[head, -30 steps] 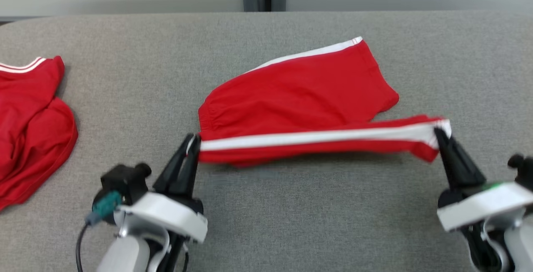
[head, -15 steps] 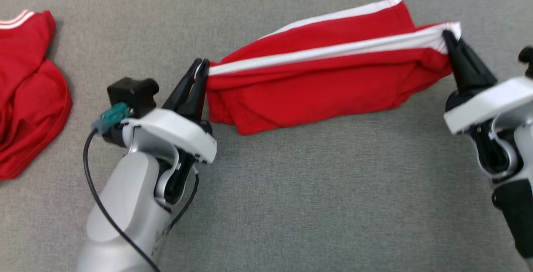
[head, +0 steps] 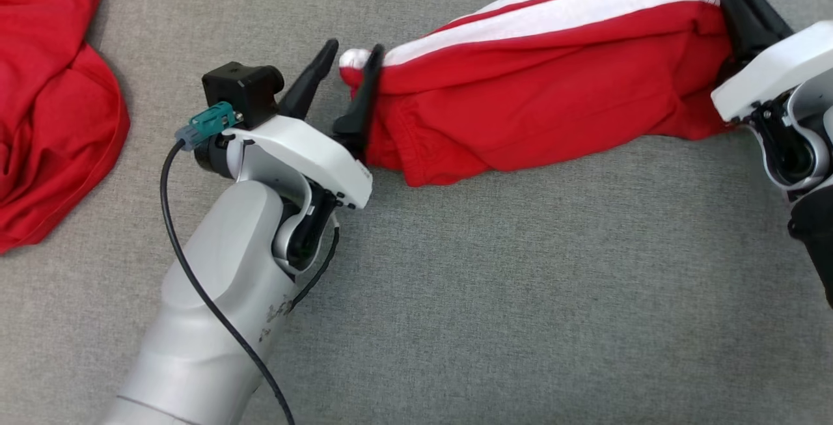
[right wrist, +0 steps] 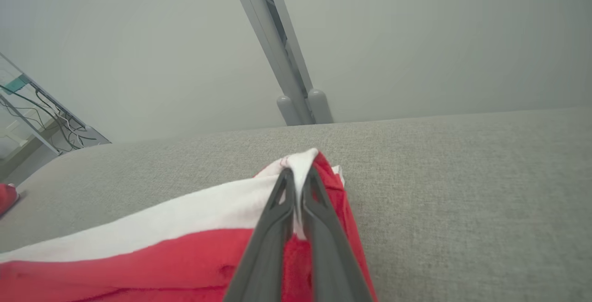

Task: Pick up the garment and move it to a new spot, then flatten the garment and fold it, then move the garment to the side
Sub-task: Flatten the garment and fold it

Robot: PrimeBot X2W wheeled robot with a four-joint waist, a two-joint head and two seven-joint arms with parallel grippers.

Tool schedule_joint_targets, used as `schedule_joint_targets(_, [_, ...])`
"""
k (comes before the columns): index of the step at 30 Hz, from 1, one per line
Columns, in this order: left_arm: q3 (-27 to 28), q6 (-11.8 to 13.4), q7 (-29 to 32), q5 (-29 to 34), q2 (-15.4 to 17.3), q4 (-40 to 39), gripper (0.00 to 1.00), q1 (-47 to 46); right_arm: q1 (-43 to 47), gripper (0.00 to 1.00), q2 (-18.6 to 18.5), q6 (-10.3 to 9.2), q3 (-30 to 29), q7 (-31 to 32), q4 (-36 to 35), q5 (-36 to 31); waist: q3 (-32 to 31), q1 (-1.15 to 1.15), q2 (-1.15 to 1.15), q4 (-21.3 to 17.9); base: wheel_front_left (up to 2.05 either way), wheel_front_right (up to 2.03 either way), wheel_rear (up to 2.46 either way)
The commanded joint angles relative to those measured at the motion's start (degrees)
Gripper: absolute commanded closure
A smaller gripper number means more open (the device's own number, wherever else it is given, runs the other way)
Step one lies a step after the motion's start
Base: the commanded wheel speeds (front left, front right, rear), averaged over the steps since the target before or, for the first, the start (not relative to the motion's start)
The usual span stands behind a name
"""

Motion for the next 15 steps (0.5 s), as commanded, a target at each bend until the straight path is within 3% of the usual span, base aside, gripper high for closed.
schedule_joint_targets(1, [-0.59, 0.59, -1.66, -0.80, 0.25, 0.18, 0.00, -1.43, -1.19, 0.00, -0.51, 0.02, 0.29, -1.27, 0.84, 0.89, 0.13, 0.00, 0.00, 0.25, 0.00, 0.00, 0.00])
schedule_joint_targets(10, [-0.58, 5.56, -7.55, 2.05, 0.37, -1.36, 0.00, -0.41, -2.34, 0.00, -2.05, 0.02, 2.49, -8.14, 3.30, 2.96, -0.83, 0.00, 0.00, 0.16, 0.00, 0.00, 0.00])
schedule_joint_targets(15, [5.34, 8.55, -7.84, 8.21, 1.89, -10.15, 0.00, 4.49, 0.07, 0.00, -3.25, 0.02, 0.28, -10.37, -0.28, -0.06, -1.83, 0.00, 0.00, -1.23, 0.00, 0.00, 0.00])
